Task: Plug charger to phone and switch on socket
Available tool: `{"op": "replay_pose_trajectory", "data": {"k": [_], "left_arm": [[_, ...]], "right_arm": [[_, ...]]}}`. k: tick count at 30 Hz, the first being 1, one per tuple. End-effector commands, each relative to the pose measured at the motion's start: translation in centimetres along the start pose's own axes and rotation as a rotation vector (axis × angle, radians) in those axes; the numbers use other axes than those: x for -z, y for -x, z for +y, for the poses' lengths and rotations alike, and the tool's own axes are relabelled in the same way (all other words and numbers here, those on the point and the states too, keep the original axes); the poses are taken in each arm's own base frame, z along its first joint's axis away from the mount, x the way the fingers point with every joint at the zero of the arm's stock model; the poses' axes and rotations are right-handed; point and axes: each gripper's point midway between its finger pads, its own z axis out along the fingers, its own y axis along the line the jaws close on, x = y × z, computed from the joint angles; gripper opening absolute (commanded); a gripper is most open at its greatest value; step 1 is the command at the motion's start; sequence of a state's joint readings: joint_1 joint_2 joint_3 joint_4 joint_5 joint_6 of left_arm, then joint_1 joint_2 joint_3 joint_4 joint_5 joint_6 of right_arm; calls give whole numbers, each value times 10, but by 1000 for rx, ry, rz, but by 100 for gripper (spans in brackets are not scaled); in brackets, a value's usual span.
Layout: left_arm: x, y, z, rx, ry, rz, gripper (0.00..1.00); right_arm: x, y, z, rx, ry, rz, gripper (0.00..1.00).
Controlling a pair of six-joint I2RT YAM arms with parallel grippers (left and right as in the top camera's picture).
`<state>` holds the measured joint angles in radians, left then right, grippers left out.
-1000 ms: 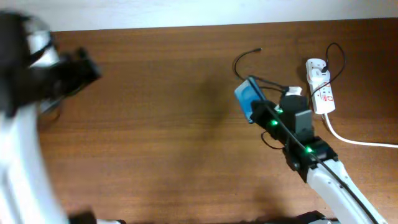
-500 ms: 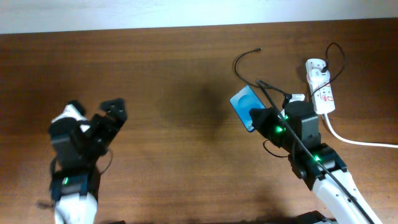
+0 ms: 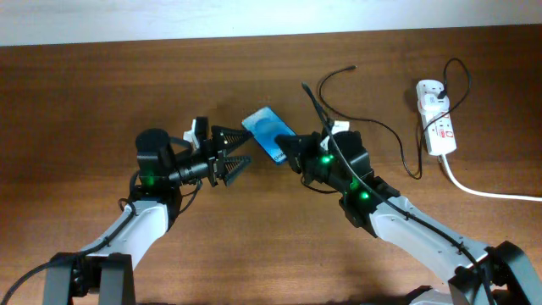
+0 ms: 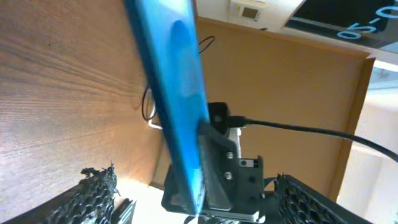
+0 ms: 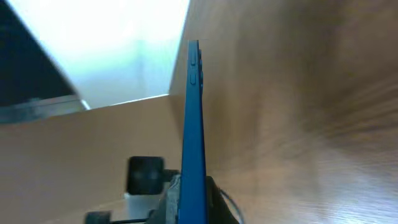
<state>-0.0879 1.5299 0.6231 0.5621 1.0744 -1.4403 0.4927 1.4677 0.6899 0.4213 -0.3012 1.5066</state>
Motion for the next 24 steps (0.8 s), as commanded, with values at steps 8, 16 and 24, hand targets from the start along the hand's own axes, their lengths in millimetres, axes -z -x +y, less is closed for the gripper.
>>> {"op": "replay_pose_trajectory", "data": {"k": [8,16,24], "left_arm": [[-6,6,3,183,10,-44,67],[-5,17,4,269,6,-110,29],[-5,21,4,268,6,-131,3]], "right_arm": [[-2,-66,43,82,149,190,4],[-4,-65,21,4,53,183,4],[-5,-62,13,-81,15,170,4]]}}
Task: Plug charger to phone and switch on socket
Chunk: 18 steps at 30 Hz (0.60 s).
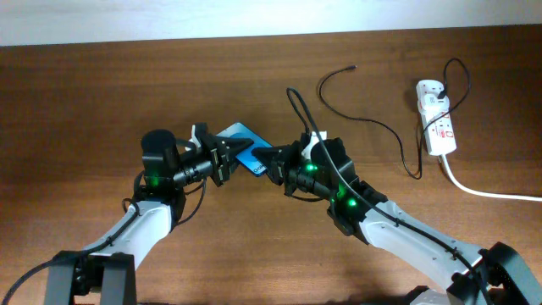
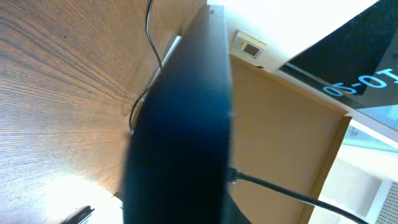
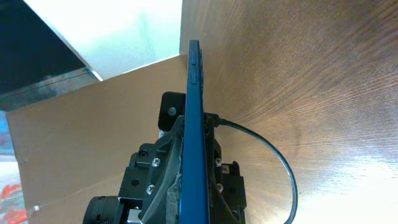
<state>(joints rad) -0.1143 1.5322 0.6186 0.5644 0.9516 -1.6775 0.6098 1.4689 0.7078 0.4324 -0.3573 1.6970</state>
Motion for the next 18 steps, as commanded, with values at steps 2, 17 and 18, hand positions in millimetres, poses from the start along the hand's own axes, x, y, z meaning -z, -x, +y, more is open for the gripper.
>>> {"op": "replay_pose_trajectory", "data": {"k": [2,17,18], "left_arm": [[0,8,-2,35,-7,-37,0],[28,39,81,7,290,-185,1],[32,45,78,7,279,-201,0]], "right_arm": [[1,-3,2,64,0,5,10],[77,140,-29,752,-627,-440,98],[101,155,-7,720,-717,-493,98]]}}
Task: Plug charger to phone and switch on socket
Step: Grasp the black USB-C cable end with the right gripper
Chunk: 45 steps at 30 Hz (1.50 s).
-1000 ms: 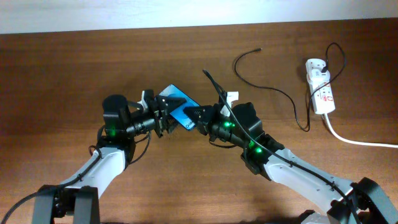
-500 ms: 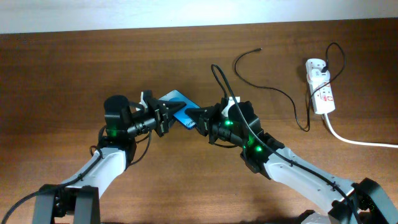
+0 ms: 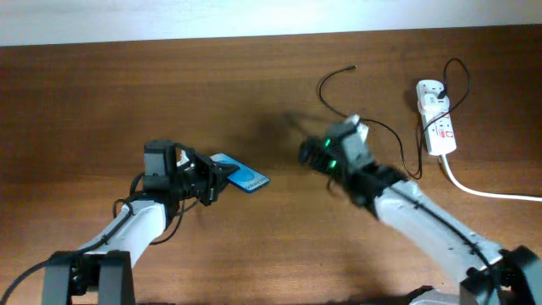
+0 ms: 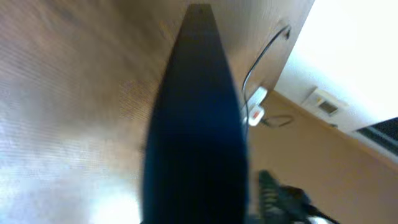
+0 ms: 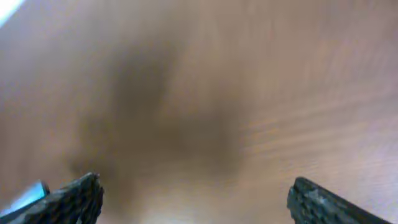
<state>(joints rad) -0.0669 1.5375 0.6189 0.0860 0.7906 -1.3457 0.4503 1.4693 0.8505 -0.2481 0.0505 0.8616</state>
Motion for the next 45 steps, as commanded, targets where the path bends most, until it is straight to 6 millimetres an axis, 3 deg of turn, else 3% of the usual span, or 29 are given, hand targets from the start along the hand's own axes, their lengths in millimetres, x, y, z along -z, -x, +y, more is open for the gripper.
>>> {"op": "replay_pose_trajectory", "data": {"k": [1,5,7,10,13,15,20,26,30,32,33,34,39,42,44,45], "left_arm": [[11,18,-8,-39,-35,-43,0],[15,24,-26,-65,-65,-58,0],[17,26,-43,-92,-89,-65,0],[18,27,-49,-102,-98,-68,0],[18,27,-49,-101,-97,-68,0],[18,27,-49,-101,-97,-68,0],[18,27,-49,-106,-97,-68,0],[18,31,-48,-115,-90,-93,0],[18,32,-45,-107,-80,-102,0],[18,32,-39,-86,-59,-100,0],[17,31,-36,-73,-47,-99,0],[17,31,-33,-63,-37,-97,0],[17,30,-31,-55,-30,-94,0],[17,30,-31,-55,-31,-90,0],[17,30,-31,-55,-31,-91,0],[17,30,-31,-55,-31,-90,0]], "right_arm": [[62,99,2,40,-170,-145,98],[109,159,27,97,-129,-194,98],[99,185,30,133,-143,-310,99],[34,182,28,139,-178,-213,99],[-15,200,16,33,-281,-145,85],[-52,212,13,3,-306,-123,85],[-133,211,-4,-135,-310,-146,76],[-191,211,-35,-173,-351,-228,71],[-206,210,-51,-190,-388,-267,71],[-214,207,-54,-186,-386,-263,59],[-221,201,-58,-177,-394,-252,45],[-226,195,-61,-154,-402,-235,38],[-231,145,-63,39,-480,-51,17],[-202,107,-75,120,-562,172,4],[-175,58,-79,83,-566,438,4],[-153,21,-81,49,-582,623,5]]}}
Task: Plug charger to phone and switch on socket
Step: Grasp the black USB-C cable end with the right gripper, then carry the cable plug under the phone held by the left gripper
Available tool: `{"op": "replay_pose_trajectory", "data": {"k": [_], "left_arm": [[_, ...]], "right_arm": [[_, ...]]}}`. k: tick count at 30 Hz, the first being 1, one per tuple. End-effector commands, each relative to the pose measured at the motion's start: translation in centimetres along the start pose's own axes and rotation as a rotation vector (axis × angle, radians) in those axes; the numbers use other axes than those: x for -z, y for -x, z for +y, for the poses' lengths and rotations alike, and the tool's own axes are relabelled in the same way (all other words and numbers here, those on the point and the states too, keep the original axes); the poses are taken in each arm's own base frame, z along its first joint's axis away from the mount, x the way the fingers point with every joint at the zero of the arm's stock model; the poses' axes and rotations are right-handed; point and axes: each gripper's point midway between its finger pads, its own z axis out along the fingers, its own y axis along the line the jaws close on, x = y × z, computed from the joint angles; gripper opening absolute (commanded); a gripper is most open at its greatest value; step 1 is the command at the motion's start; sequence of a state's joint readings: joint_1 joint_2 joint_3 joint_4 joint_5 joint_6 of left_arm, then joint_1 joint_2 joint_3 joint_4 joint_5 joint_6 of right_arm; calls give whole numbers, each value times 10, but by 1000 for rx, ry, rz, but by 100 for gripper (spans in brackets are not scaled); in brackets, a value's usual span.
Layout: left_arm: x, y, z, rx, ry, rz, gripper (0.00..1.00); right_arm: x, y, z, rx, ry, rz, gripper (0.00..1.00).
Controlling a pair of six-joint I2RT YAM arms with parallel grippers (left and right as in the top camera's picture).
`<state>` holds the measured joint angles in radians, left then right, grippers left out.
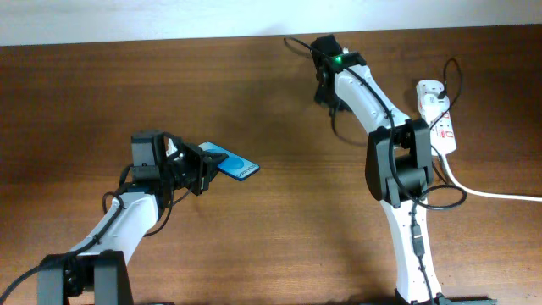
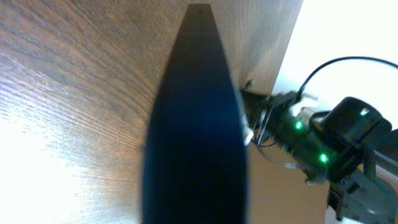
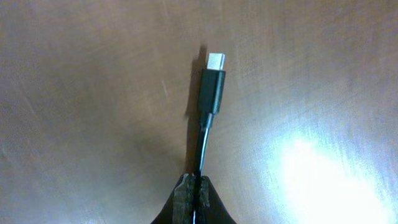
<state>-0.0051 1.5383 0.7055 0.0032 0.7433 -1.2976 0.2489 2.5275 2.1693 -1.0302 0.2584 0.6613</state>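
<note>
The blue phone is held tilted just above the table at left centre, with my left gripper shut on its near end. In the left wrist view the phone shows as a dark slab that hides the fingers. My right gripper is stretched to the table's far middle. It is shut on the black charger cable just behind the plug, whose silver tip points away from the fingers, over the wood. The white socket strip lies at the far right.
A black cable loop rises by the right wrist at the far edge. The strip's white lead runs off to the right. My right arm stands tall between the table's middle and the strip.
My right gripper was open and empty over the table's middle; now it is at the far edge, shut on the charger cable behind the plug. The left gripper still holds the phone, slightly further left.
At first the right gripper held the phone upright with the open left gripper beside it. Then both grippers were on the phone. After that the left alone held it while the right stood open and apart. Now the right grips the charger cable.
</note>
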Motion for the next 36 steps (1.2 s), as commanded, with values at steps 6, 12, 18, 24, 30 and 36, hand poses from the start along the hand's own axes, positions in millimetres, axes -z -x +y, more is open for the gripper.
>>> {"op": "replay_pose_trajectory", "data": {"k": [6,12,18,24,30,36], "left_arm": [[1,-1,-11,-37,-24,12,0],[1,-3,-12,-38,-27,23,0],[1,-6,-12,-38,-33,44,0],[1,-6,-13,-38,-33,44,0],[3,-15,-24,-162,-90,98,0],[36,-20,-97,-522,-411,122,0]], "right_arm": [[-24,-112,-26,144,-128,398,42],[-22,-139,-17,128,-101,485,41],[-38,-164,-12,105,-48,545,25],[-40,-174,-12,122,-42,570,4],[52,-124,27,353,278,489,4],[252,-128,8,618,681,353,4]]}}
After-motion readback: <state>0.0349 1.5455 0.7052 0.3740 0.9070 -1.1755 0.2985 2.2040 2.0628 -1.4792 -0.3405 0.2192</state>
